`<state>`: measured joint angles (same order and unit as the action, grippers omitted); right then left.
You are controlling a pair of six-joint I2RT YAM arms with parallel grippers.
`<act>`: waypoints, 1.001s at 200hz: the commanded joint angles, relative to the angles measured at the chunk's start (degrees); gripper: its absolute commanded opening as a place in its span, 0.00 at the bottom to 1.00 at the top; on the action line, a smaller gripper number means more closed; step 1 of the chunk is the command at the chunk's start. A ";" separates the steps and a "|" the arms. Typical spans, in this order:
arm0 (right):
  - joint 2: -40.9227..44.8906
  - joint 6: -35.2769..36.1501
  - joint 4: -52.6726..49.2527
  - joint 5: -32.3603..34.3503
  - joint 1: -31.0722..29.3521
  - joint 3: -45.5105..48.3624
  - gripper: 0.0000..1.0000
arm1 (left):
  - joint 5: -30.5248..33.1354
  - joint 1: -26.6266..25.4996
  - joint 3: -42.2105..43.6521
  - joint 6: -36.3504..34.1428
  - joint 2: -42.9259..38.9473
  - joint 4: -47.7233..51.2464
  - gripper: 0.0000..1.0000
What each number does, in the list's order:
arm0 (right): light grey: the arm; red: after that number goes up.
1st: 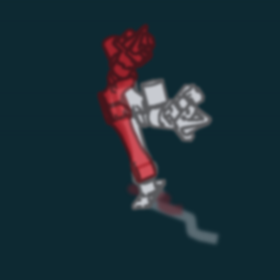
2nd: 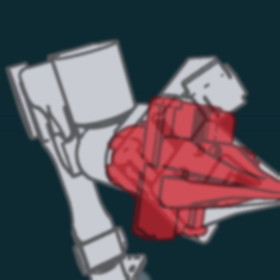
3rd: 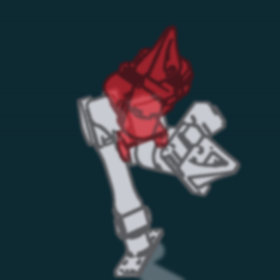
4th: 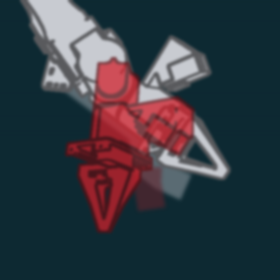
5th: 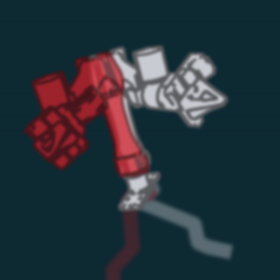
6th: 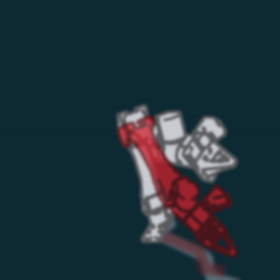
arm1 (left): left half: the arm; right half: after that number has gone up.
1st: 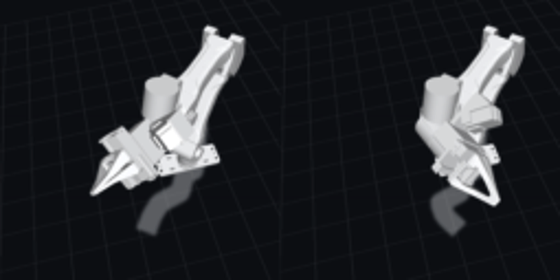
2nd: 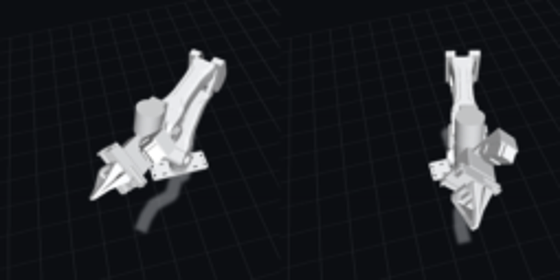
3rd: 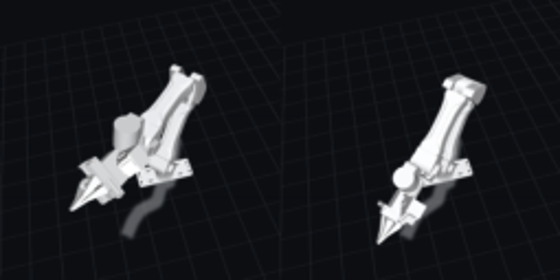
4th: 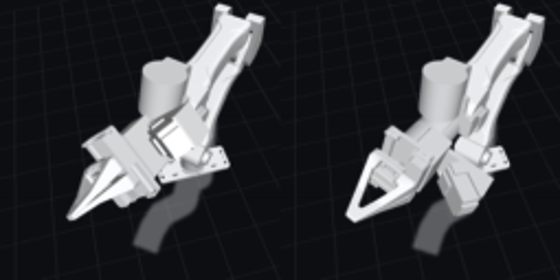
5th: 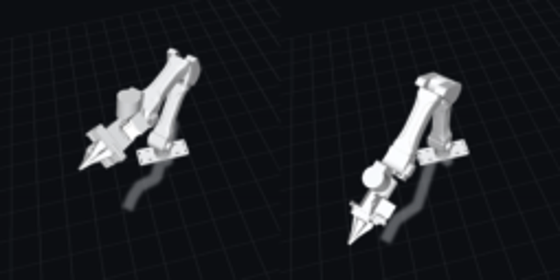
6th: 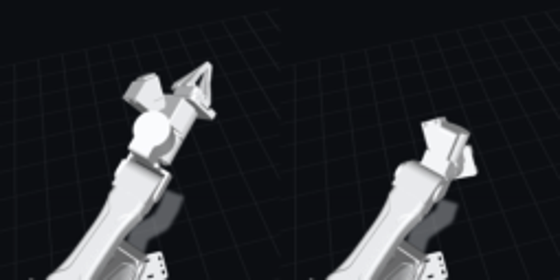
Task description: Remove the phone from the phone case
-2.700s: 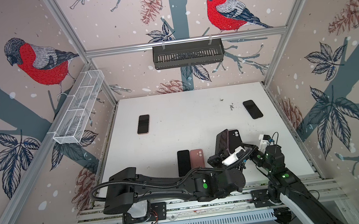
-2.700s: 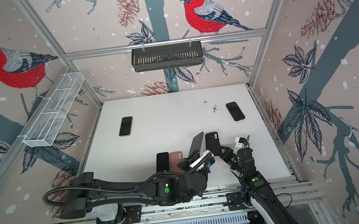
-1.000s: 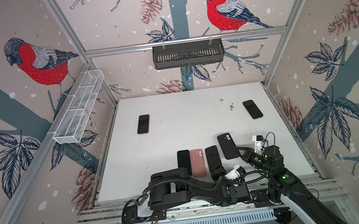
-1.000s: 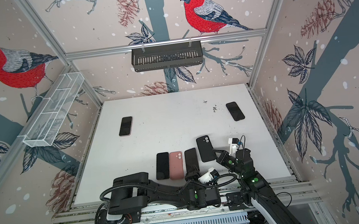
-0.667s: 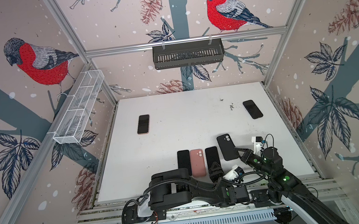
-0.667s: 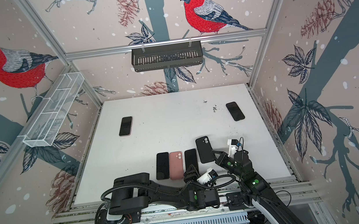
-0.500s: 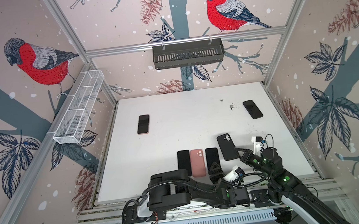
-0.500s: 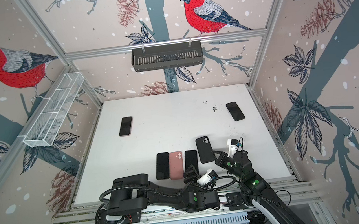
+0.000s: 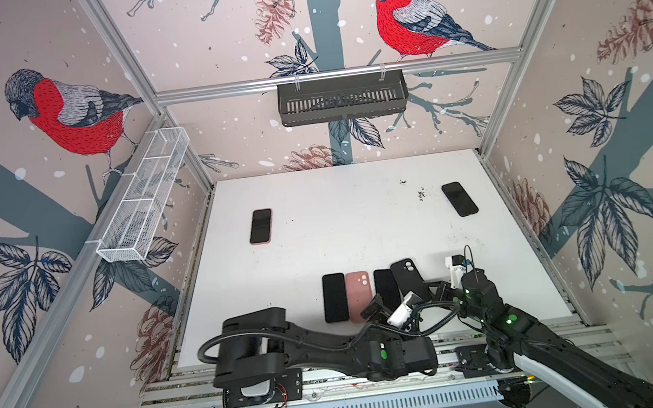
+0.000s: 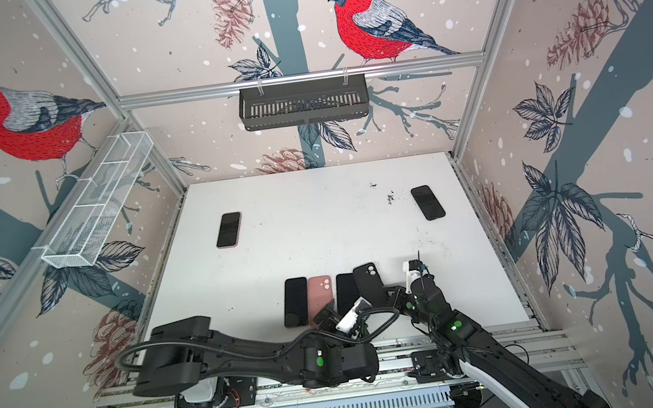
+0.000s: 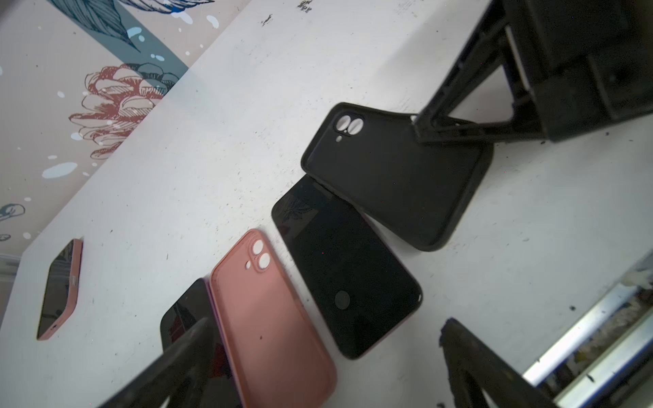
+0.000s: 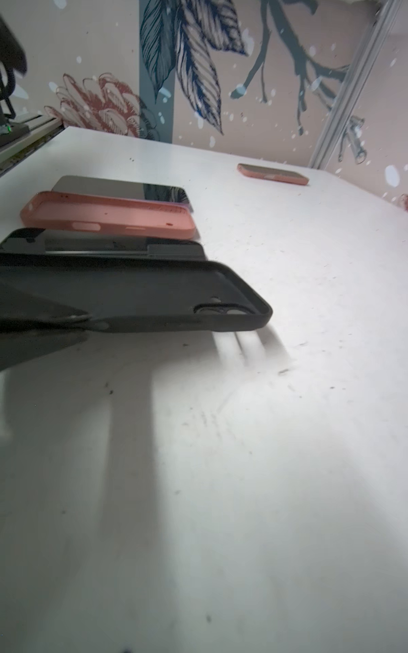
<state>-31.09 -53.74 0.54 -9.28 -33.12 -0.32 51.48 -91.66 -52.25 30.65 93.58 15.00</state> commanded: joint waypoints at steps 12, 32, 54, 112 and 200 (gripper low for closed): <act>-3.12 0.64 -7.44 4.15 -3.41 0.10 0.00 | -1.35 -0.06 5.41 9.34 -9.01 -0.41 0.99; -3.24 -1.34 -10.83 7.87 -5.96 -1.04 0.00 | -1.30 -0.18 8.08 12.19 -14.57 1.46 0.99; 0.94 -5.08 -15.48 11.83 -7.71 -1.01 0.00 | -1.01 -0.17 10.10 15.11 -20.12 3.17 0.99; 14.70 -13.00 -21.19 16.17 -8.34 1.74 0.00 | -2.44 -0.13 14.10 17.49 -30.29 3.54 0.99; 3.36 -17.99 -17.67 23.18 -14.52 0.01 0.00 | -1.39 -0.16 15.58 19.00 -37.19 5.25 0.99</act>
<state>-26.59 -67.88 -2.26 6.02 -45.34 -1.02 48.14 -91.77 -36.07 47.70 56.36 18.55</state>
